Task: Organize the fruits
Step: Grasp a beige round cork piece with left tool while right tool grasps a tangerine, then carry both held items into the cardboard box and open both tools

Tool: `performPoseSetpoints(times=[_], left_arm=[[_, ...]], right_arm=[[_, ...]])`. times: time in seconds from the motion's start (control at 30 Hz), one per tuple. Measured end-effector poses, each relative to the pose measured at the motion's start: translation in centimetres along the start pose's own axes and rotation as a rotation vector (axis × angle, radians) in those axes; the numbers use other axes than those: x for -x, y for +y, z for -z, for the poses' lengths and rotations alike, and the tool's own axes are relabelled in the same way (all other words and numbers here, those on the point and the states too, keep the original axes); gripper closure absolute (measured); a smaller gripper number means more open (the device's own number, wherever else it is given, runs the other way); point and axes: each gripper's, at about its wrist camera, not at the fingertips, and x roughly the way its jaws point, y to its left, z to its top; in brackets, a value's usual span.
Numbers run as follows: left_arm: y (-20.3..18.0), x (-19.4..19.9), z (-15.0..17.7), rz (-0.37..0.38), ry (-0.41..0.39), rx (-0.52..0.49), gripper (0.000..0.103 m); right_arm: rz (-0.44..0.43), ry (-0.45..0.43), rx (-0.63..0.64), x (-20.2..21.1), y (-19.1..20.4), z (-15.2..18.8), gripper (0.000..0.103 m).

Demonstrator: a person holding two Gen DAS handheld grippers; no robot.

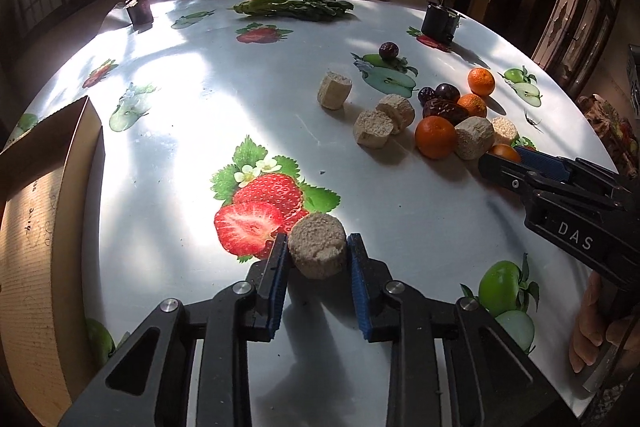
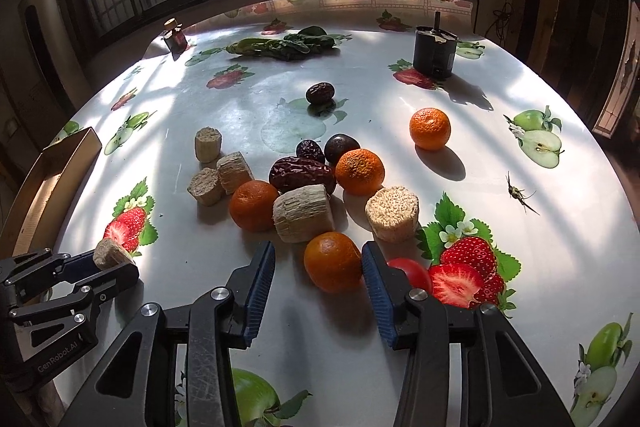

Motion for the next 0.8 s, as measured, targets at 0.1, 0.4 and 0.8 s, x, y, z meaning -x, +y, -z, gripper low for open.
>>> performPoseSetpoints(times=[0.1,0.4,0.8], left_arm=[[0.4,0.4,0.2,0.004,-0.004,0.012,0.076],[2.9,5.9,0.9,0.039,-0.095,0.070,0.076],[14.6,18.8,-2.1,-0.001,-0.249,0.182,0.075]], right_arm=[[0.057,-0.009,0.018,-0.1,0.2,0.2,0.069],[-0.059,-0.048,-0.063,2.7,-0.2,0.5,0.073],[-0.374,-0.114,0.055,10.9,11.2,-5.1,0.072]])
